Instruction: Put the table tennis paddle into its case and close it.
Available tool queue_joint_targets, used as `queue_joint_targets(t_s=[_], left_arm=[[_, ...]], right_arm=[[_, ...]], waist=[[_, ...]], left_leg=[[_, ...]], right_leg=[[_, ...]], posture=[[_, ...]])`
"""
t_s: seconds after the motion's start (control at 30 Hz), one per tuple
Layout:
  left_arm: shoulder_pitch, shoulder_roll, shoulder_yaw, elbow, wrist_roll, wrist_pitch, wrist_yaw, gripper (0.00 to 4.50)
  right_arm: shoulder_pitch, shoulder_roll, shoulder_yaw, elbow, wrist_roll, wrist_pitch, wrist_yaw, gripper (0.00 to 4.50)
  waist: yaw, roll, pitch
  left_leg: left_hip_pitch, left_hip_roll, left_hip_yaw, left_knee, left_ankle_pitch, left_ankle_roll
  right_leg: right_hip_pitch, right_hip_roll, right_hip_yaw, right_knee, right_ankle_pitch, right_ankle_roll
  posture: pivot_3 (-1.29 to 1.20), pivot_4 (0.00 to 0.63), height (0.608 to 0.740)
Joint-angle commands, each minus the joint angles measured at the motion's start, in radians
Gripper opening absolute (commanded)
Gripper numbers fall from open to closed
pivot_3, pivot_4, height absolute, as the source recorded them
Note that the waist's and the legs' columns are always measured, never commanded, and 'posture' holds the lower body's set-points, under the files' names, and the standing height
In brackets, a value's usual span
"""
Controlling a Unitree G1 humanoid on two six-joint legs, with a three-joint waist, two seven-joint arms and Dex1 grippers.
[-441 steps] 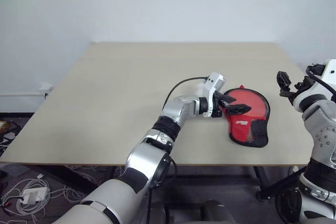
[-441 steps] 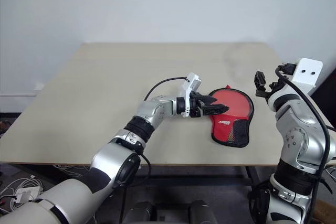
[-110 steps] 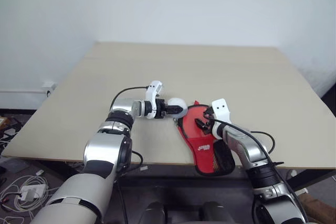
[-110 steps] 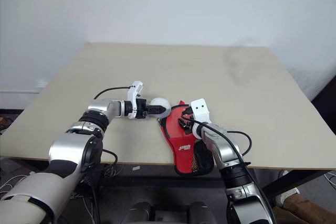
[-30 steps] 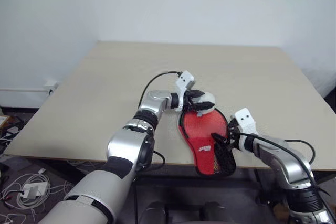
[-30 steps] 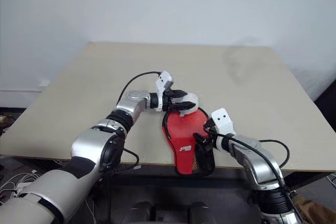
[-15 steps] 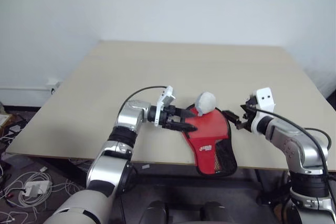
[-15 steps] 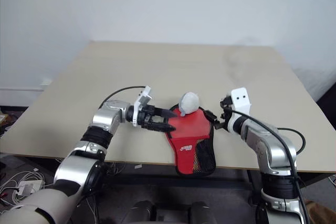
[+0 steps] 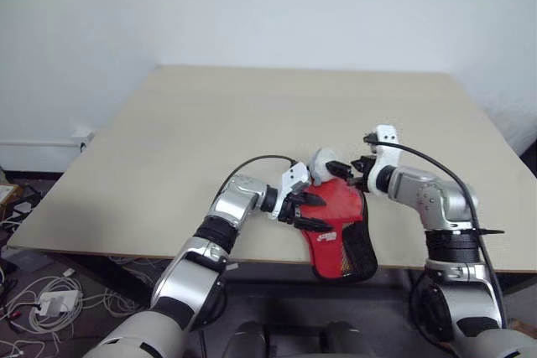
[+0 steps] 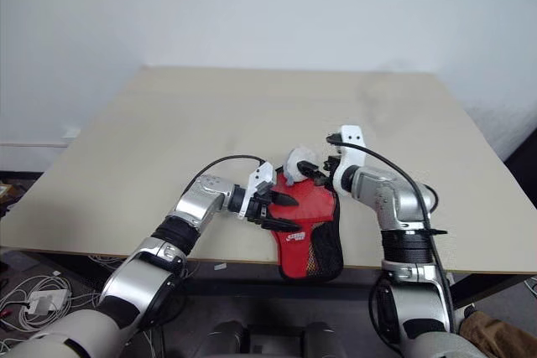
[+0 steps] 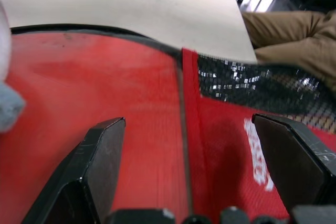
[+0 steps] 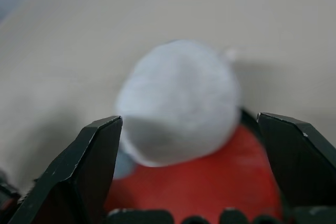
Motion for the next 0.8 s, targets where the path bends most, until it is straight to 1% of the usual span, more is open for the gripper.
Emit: queue_joint_targets(t_s=[0.03, 0.1, 0.2, 0.27, 0.3, 0.37, 0.43, 0.5, 0.63, 0.67, 0.73, 0.8], left_arm=[[-0.002, 0.018, -0.009, 0.019, 0.020, -0.011, 0.033, 4.12], [0.001, 0.019, -0.010, 0.021, 0.019, -0.014, 0.037, 4.12], [0.011, 0.018, -0.013, 0.006, 0.014, -0.016, 0.041, 4.12], [0.023, 0.016, -0.014, -0.007, 0.013, -0.029, 0.047, 4.12], [0.028, 0.015, -0.014, -0.016, 0.010, -0.026, 0.048, 4.12], [0.035, 0.015, -0.011, -0.026, 0.006, -0.005, 0.058, 4.12], [0.041, 0.020, -0.012, -0.032, 0.008, 0.010, 0.069, 4.12], [0.057, 0.032, -0.028, -0.045, 0.022, 0.011, 0.071, 4.12], [0.080, 0.046, -0.043, -0.067, 0.029, 0.027, 0.087, 4.12], [0.081, 0.046, -0.043, -0.070, 0.025, 0.038, 0.093, 4.12], [0.080, 0.046, -0.047, -0.070, 0.029, 0.059, 0.109, 4.12], [0.077, 0.046, -0.058, -0.061, 0.041, 0.074, 0.122, 4.12]], right_arm=[[-0.019, 0.028, -0.008, 0.015, 0.011, -0.027, -0.018, 4.47], [-0.011, 0.050, -0.015, 0.040, 0.006, -0.049, -0.031, 4.47], [0.007, 0.051, 0.027, 0.044, -0.024, -0.072, -0.038, 4.47], [0.012, 0.060, 0.029, 0.058, -0.045, -0.103, -0.064, 4.47], [0.016, 0.065, 0.029, 0.065, -0.062, -0.138, -0.085, 4.31], [0.018, 0.079, 0.011, 0.082, -0.076, -0.176, -0.121, 3.83], [0.011, 0.097, -0.018, 0.100, -0.071, -0.183, -0.156, 3.22], [0.015, 0.110, -0.025, 0.104, -0.077, -0.216, -0.181, 2.41], [0.024, 0.139, -0.034, 0.096, -0.076, -0.273, -0.219, 1.12], [0.026, 0.145, -0.038, 0.097, -0.077, -0.286, -0.228, 0.69], [0.021, 0.148, -0.046, 0.114, -0.096, -0.309, -0.262, 0.02], [0.014, 0.141, -0.053, 0.133, -0.118, -0.337, -0.294, 0.02]], waist=[[0.001, 0.000, 0.000], [0.001, 0.000, 0.000], [0.000, 0.000, 0.000], [-0.001, 0.001, -0.001], [-0.001, 0.001, -0.001], [-0.001, 0.001, -0.001], [-0.001, 0.001, -0.001], [-0.001, 0.001, -0.001], [-0.015, 0.001, -0.001], [-0.017, 0.002, -0.001], [-0.017, 0.002, -0.001], [-0.017, 0.002, -0.001]], left_leg=[[0.000, 0.000, 0.000, 0.000, 0.000, 0.000], [0.000, 0.000, 0.000, 0.000, 0.000, 0.000], [0.000, 0.000, 0.000, 0.000, 0.000, 0.000], [0.000, 0.000, 0.000, 0.000, 0.000, 0.000], [0.000, 0.000, 0.000, 0.000, 0.000, 0.000], [0.000, 0.000, 0.000, 0.000, 0.000, 0.000], [0.000, 0.000, 0.000, 0.000, 0.000, 0.000], [0.001, 0.000, 0.000, 0.000, 0.000, 0.000], [0.002, 0.000, -0.001, 0.000, 0.000, 0.000], [0.002, 0.000, -0.001, -0.001, 0.000, 0.000], [0.003, 0.000, -0.001, -0.001, 0.000, 0.000], [0.005, 0.000, -0.001, -0.001, 0.000, 0.000]], right_leg=[[0.000, 0.000, 0.000, 0.000, 0.000, 0.000], [0.001, 0.000, 0.000, 0.000, 0.000, 0.000], [0.000, 0.000, 0.000, 0.000, 0.000, 0.000], [0.000, 0.000, 0.000, 0.000, 0.000, 0.000], [0.000, 0.000, 0.000, 0.000, 0.000, 0.000], [0.000, 0.000, 0.000, 0.000, 0.000, 0.000], [0.001, 0.000, 0.000, 0.000, 0.000, 0.000], [0.001, 0.000, 0.000, 0.000, 0.000, 0.000], [0.002, 0.000, 0.000, 0.000, 0.000, 0.000], [0.003, 0.000, 0.000, 0.000, 0.000, 0.000], [0.003, 0.000, 0.000, 0.000, 0.000, 0.000], [0.005, 0.000, 0.000, 0.000, 0.000, 0.000]], posture=[[0.00, 0.000, 0.740], [0.00, 0.000, 0.740], [0.00, 0.000, 0.740], [0.00, 0.000, 0.740], [0.00, 0.000, 0.740], [0.00, 0.000, 0.740], [0.00, 0.000, 0.740], [0.00, 0.000, 0.740], [0.00, 0.000, 0.740], [0.00, 0.000, 0.740], [0.00, 0.000, 0.740], [0.00, 0.000, 0.740]])
